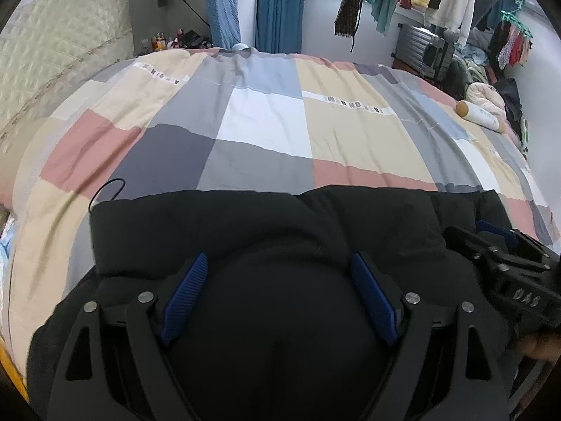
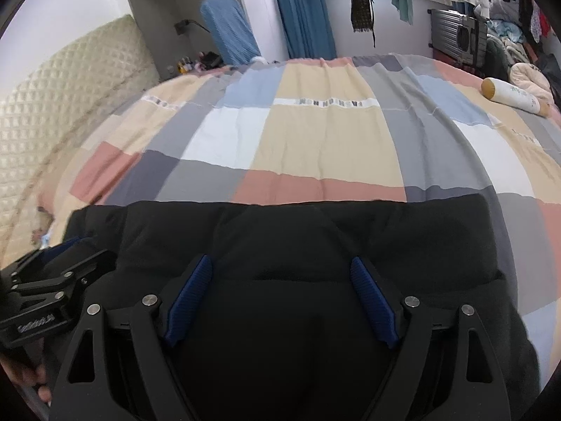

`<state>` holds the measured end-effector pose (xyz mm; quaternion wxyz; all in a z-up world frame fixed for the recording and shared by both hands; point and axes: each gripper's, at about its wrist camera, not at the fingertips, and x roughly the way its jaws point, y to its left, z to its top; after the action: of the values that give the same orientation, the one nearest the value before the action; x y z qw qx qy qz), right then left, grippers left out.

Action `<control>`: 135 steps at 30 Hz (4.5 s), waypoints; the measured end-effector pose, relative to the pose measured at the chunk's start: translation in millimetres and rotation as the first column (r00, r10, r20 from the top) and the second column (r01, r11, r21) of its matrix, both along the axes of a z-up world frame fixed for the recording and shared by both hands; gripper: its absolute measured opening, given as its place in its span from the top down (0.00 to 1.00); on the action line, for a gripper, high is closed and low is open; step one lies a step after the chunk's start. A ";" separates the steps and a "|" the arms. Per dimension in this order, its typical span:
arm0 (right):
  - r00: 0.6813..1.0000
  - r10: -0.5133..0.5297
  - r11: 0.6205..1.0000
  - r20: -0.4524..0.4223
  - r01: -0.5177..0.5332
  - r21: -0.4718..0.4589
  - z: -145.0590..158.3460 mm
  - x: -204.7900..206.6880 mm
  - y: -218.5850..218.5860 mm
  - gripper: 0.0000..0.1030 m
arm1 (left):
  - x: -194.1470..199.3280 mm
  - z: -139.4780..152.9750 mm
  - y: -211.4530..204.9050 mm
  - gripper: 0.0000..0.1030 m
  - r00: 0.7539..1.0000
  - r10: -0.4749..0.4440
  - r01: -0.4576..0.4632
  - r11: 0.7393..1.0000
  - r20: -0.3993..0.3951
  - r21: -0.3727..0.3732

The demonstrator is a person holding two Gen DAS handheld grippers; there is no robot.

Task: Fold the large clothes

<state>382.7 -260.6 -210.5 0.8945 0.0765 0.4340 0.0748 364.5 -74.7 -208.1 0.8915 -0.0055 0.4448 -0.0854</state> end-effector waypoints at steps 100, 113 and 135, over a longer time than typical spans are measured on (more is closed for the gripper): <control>0.822 0.023 0.997 0.569 -0.061 0.047 288.0 -360.4 -59.4 0.00 | -357.5 256.4 70.3 0.00 0.894 0.035 -0.004 0.998 0.447 -0.069; 0.803 0.030 0.996 0.595 -0.072 0.046 251.7 -408.6 -22.2 0.00 | -394.1 240.3 54.9 0.00 0.885 0.034 0.021 0.993 0.465 -0.112; 0.911 -0.022 0.999 0.411 0.010 0.033 164.5 -414.1 0.4 0.00 | -387.0 165.5 49.9 0.00 0.946 0.066 -0.032 0.993 0.317 -0.111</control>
<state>-31.4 -260.2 -46.1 0.9652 0.0761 0.2342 0.0884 -22.5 -24.8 -42.6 0.9521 -0.0493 0.2891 -0.0862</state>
